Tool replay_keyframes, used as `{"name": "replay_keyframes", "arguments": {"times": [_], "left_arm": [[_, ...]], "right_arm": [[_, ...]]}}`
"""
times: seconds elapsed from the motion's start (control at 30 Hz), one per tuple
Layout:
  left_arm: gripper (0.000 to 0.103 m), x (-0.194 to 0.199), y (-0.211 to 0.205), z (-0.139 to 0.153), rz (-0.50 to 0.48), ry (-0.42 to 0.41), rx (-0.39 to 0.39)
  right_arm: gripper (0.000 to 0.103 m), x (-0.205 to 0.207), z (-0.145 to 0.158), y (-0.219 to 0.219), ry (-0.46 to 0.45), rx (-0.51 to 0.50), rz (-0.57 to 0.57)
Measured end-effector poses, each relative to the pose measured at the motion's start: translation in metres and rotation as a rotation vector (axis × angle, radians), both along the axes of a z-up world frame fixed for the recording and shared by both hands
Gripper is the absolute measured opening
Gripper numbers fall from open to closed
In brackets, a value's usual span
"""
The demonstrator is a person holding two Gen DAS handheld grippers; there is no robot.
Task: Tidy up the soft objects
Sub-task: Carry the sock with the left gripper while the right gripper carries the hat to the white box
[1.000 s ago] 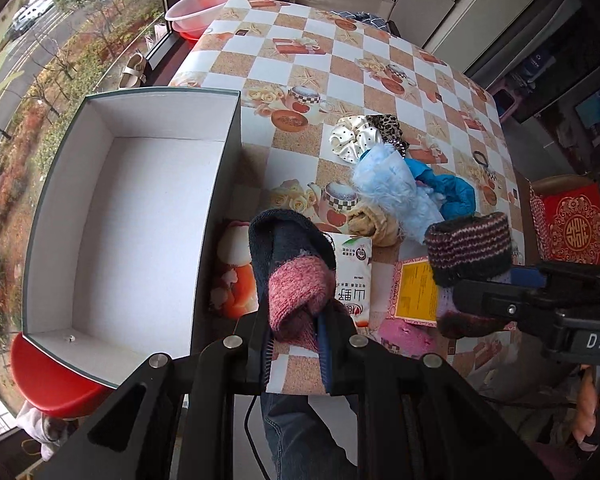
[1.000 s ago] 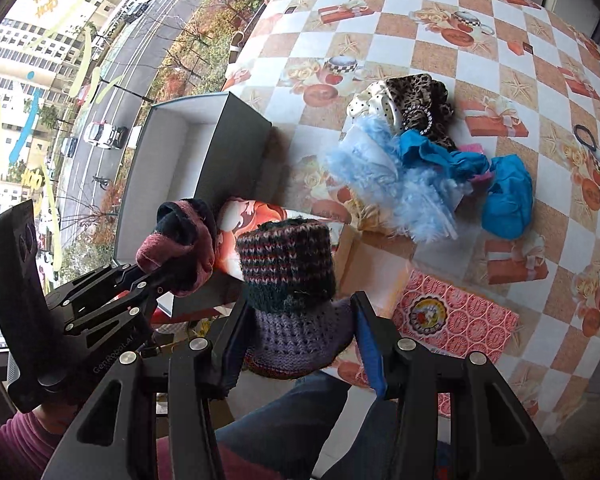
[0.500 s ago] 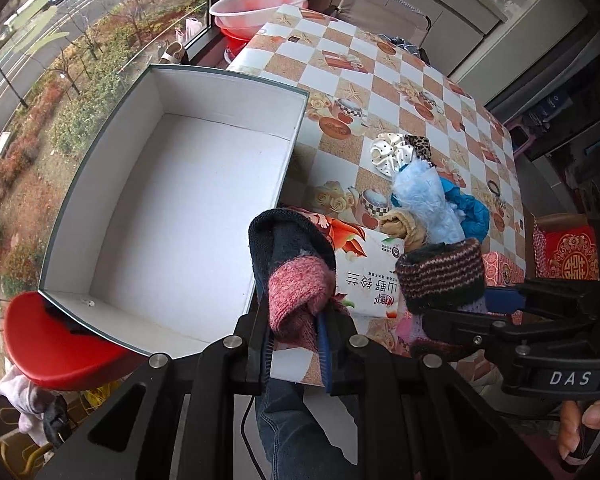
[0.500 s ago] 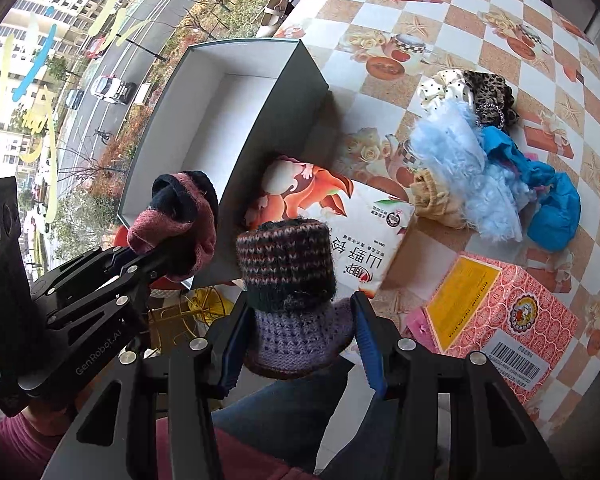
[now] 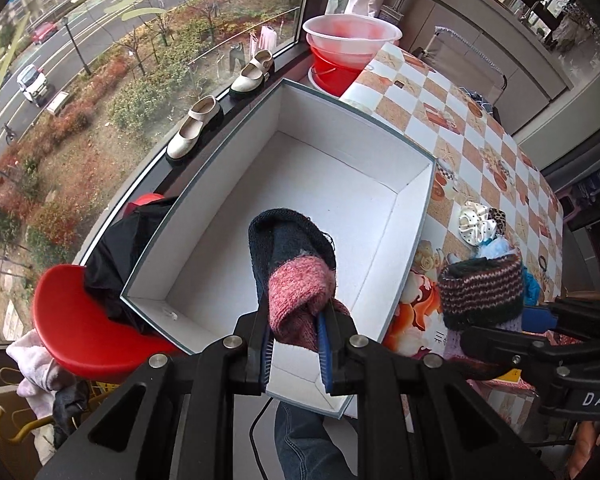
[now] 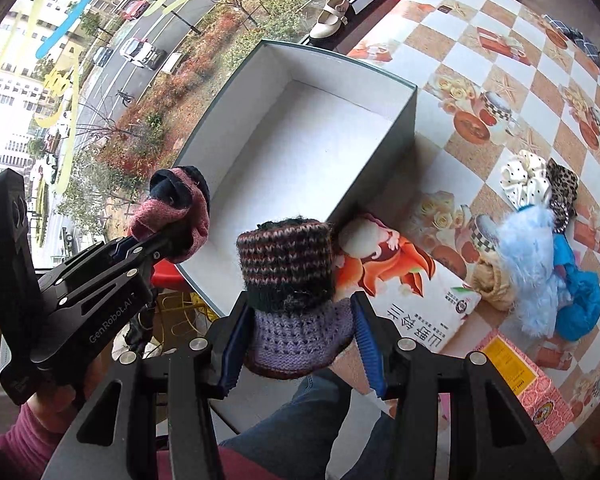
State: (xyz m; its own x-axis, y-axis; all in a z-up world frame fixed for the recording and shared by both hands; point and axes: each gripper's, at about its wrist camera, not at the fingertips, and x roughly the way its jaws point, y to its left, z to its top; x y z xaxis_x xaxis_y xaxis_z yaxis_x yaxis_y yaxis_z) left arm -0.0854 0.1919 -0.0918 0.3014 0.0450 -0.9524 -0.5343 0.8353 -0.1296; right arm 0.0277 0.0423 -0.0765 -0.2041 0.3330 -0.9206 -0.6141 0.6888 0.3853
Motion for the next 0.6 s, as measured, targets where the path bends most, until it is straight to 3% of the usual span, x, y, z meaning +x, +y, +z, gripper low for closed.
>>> {"name": "replay_keyframes", "arguments": {"times": [0.27,0.6], "left_arm": [[0.020,0.003,0.015,-0.007,0.036,0.032,0.041],[0.021,0.011,0.022,-0.010,0.046,0.048,0.037]], "right_arm": [[0.050,0.006,-0.001,0.037,-0.013,0.009,0.040],[0.051,0.017,-0.004,0.055,-0.025,0.008,0.043]]}}
